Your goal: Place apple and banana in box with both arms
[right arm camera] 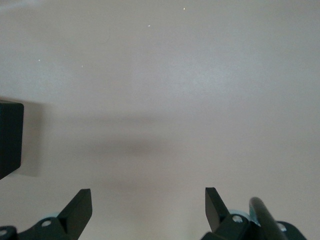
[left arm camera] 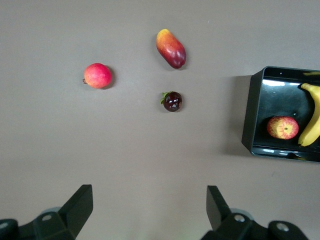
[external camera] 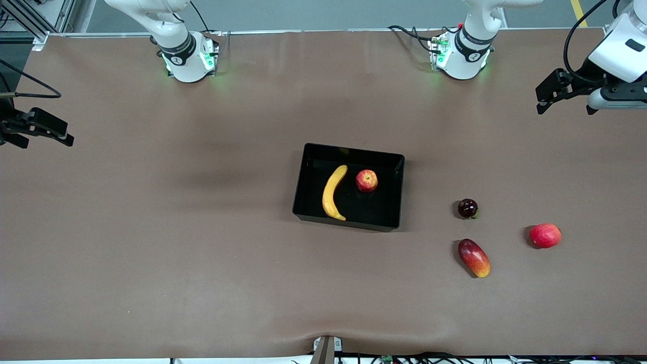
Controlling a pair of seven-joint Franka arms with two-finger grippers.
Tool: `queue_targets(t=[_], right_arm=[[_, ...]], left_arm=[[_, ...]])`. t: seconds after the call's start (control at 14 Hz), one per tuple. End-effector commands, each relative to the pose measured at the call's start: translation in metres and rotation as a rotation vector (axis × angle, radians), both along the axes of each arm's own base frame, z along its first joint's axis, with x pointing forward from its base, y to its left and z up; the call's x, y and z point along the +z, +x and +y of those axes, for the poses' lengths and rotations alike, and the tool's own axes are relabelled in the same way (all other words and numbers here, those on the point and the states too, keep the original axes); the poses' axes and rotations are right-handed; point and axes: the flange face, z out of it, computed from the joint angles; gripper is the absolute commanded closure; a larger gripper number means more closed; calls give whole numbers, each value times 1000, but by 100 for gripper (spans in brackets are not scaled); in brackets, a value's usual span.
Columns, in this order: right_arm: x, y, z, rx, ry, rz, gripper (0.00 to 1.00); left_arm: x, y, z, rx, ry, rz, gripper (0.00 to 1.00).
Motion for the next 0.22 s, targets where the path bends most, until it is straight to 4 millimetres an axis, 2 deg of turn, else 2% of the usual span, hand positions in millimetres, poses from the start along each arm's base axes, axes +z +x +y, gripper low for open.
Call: queue_targets(t=[0.0,0.14], right_arm=[[5,-7,-2,2,6,-3,0],[4,-7,-3,0,6,0,0]], left_arm=[[8,1,-1,12,-20,3,0],[8,1,2,16,-19,3,0]])
